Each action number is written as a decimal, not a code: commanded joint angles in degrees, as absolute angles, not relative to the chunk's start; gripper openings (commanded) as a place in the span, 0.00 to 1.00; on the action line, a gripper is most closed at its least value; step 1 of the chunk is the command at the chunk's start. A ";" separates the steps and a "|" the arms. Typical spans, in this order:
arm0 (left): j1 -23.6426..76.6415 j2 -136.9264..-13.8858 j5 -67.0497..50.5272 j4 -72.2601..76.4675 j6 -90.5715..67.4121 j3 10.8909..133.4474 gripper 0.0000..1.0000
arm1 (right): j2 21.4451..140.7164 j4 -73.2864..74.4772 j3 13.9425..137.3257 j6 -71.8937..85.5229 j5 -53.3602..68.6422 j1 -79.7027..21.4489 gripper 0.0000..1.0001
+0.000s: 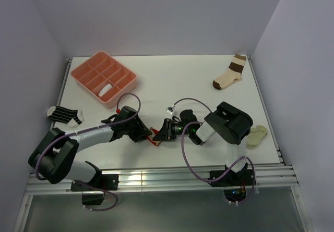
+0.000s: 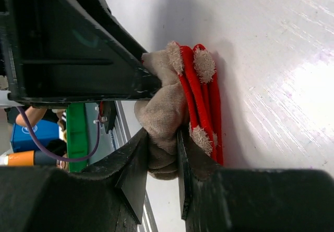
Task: Roll the socks
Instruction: Roll the sock at the center of the board.
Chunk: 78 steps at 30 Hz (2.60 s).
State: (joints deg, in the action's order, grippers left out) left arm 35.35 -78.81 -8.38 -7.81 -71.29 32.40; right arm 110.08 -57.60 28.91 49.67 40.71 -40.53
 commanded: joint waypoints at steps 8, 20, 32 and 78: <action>35.60 -87.10 -8.62 -13.43 -67.51 37.51 0.26 | 107.24 -41.50 29.35 45.10 36.66 -40.78 0.17; 36.30 -97.99 -1.06 -39.98 -55.11 58.34 0.09 | 84.92 -11.18 37.17 26.39 4.77 -49.38 0.52; 37.26 -108.80 -0.26 -49.13 -48.78 71.53 0.11 | 90.33 -0.79 49.04 17.41 -29.17 -68.54 0.57; 29.44 -71.55 -7.20 -18.21 -68.10 42.58 0.68 | 97.91 -25.03 32.53 29.88 18.25 -51.86 0.00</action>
